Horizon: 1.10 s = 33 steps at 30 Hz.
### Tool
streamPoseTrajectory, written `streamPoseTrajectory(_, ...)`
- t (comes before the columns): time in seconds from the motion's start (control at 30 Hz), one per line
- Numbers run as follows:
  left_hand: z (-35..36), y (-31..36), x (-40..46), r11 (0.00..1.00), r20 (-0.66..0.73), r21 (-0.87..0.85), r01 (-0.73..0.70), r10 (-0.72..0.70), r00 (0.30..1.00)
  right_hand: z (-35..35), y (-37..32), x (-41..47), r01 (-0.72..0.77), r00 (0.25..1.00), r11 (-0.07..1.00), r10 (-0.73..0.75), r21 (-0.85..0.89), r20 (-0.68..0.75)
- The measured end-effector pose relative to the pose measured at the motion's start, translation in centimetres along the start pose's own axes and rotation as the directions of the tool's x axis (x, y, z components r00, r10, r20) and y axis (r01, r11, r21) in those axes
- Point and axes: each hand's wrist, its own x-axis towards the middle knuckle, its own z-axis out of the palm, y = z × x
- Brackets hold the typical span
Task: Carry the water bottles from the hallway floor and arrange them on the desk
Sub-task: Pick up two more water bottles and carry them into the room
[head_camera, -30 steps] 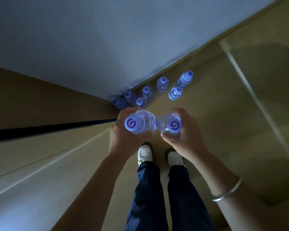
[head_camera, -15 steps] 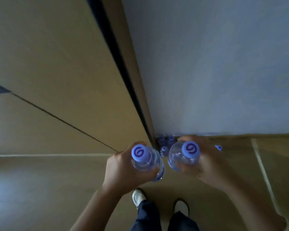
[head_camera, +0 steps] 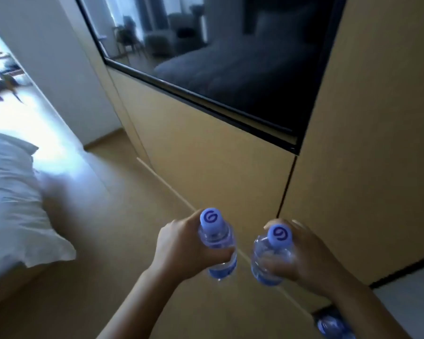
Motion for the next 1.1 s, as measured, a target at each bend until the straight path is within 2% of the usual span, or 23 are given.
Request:
streamPoseTrajectory(0.2,-8.2,-9.7,1.2,0.982,-0.125,0.057,0.181,-0.173,0.977,7.2,-7.9,10.8,0.198,0.973,0.978,-0.187,-0.065,0.138)
streamPoseTrajectory(0.3,-11.2,-13.8,1.7,0.968,-0.178,0.098,0.231,-0.211,0.961,10.2,-11.2,15.1,0.285,0.940,0.958,-0.270,-0.044,0.208)
streamPoseTrajectory(0.43,-14.5,-19.2,2.7,0.929,-0.244,0.152,0.336,-0.294,0.924,14.6,-15.2,20.8,0.382,0.880,0.924,-0.357,-0.018,0.312)
streamPoseTrajectory(0.67,-18.6,-27.0,7.2,0.878,-0.338,0.130,0.460,-0.397,0.853,20.5,-20.2,31.6,0.537,0.763,0.843,-0.471,-0.028,0.442)
streamPoseTrajectory(1.1,-25.4,-41.0,18.7,0.732,-0.479,0.054,0.679,-0.578,0.661,29.5,-30.0,54.5,0.777,0.543,0.629,-0.641,-0.033,0.543)
